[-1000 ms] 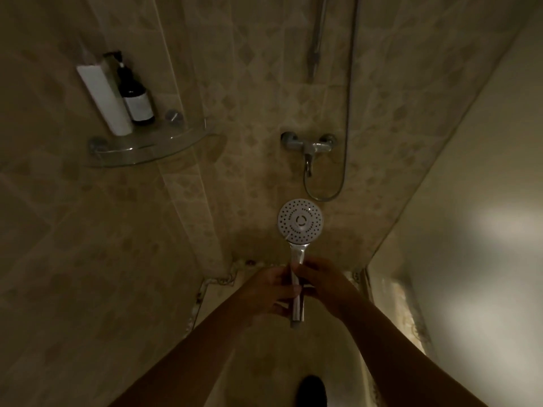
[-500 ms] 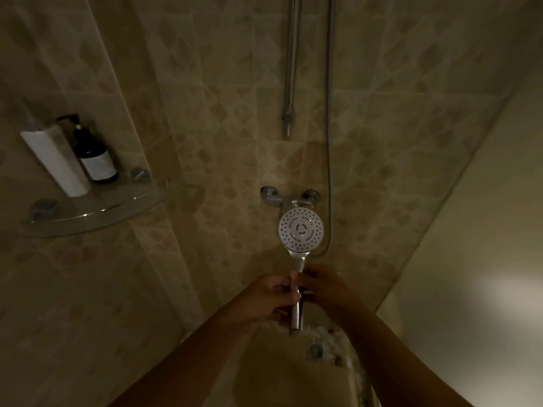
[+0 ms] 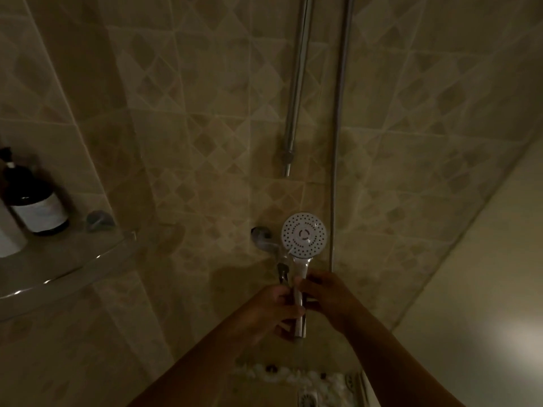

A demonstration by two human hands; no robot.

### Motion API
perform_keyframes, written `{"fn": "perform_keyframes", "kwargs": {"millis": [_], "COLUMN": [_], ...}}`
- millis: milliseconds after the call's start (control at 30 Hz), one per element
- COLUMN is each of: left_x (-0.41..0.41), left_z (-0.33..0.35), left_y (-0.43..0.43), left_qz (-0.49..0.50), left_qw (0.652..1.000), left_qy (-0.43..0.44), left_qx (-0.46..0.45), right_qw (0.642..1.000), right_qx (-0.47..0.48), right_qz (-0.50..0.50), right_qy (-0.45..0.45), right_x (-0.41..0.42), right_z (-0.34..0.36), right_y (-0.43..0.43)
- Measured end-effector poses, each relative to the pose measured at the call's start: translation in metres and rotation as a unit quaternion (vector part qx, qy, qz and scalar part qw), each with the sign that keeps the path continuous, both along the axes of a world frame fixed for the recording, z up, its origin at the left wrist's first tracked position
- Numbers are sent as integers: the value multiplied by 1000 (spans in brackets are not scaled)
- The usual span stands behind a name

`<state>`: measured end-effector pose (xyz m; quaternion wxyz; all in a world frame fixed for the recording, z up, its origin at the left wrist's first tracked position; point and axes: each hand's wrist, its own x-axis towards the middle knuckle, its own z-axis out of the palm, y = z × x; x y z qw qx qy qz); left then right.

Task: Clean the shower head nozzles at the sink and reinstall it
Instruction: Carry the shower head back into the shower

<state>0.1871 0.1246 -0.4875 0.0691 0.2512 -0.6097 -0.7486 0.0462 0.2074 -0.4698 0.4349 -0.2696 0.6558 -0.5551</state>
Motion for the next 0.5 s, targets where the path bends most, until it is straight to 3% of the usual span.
{"fn": "perform_keyframes", "kwargs": {"millis": [267, 500], "left_x": [-28, -49], "left_z": [-26, -6], "left_y": [-50, -72], "left_qz": [-25, -46], "left_qw": [999, 999], "left_qy": [-7, 0], "left_qx": [23, 1], "right_qw": [999, 999], "right_qx": [19, 29], "right_qz": [-29, 9], "right_qy": [-13, 45], "right_x": [-20, -43], "right_z": [-20, -5], "right_y": [-42, -59]}}
